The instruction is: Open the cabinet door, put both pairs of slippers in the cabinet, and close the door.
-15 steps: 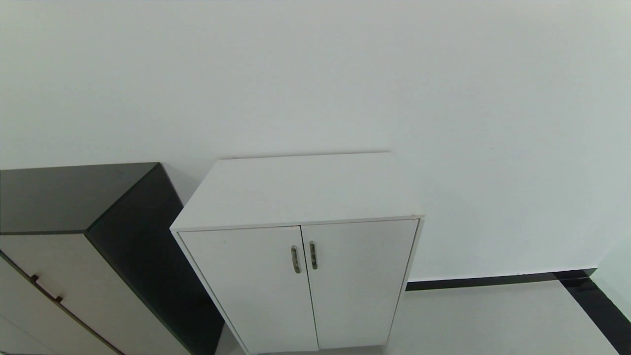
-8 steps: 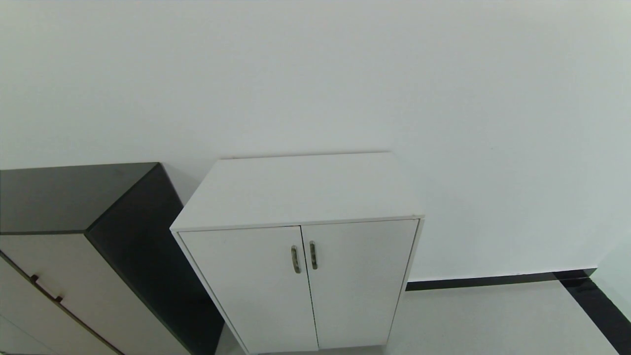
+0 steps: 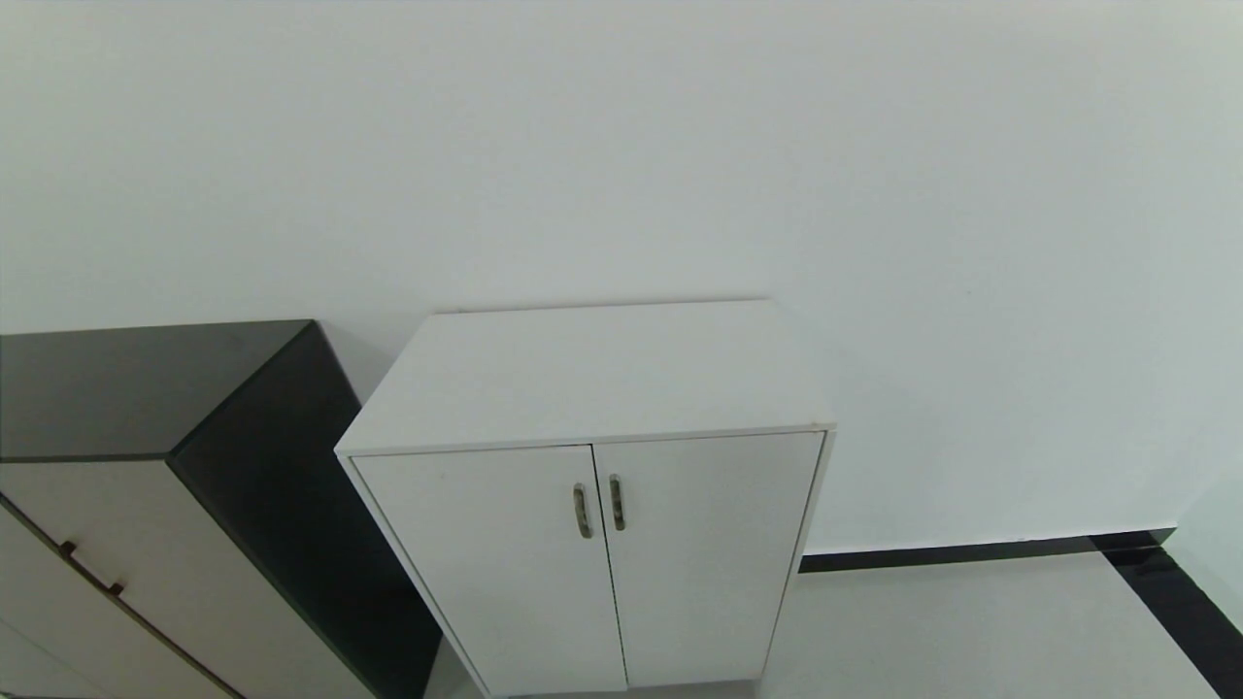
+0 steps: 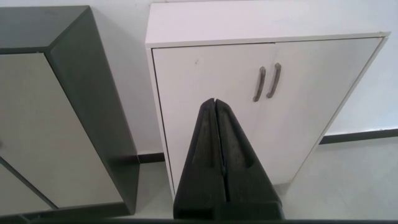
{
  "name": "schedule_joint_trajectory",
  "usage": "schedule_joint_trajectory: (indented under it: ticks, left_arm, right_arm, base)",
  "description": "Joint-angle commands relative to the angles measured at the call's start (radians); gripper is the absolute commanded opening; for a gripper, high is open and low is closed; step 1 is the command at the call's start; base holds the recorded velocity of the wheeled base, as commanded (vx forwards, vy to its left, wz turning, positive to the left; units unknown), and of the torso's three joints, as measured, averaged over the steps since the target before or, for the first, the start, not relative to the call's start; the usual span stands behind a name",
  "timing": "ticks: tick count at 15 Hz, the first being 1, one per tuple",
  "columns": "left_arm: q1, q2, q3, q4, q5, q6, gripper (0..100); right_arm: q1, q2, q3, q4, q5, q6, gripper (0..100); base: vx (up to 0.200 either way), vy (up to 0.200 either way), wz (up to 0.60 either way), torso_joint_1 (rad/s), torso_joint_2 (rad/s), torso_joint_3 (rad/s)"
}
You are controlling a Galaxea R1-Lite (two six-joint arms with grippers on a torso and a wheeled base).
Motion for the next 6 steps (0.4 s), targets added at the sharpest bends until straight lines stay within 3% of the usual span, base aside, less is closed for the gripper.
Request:
schedule_joint_trajectory:
  ticks: [1, 6]
  left_arm:
    - [0.000, 0.000, 0.000, -0.001, 0.000, -0.001, 0]
    - [0.000, 0.000, 0.000, -0.001, 0.000, -0.001, 0]
  right_arm:
    - [0.000, 0.000, 0.000, 0.002, 0.001, 0.000, 0]
    - [0.000, 0.000, 0.000, 0.003, 0.001, -0.002, 0]
  base:
    - [0.000, 0.000, 0.00, 0.000, 0.00, 0.000]
    - [0.000, 0.000, 0.00, 0.000, 0.00, 0.000]
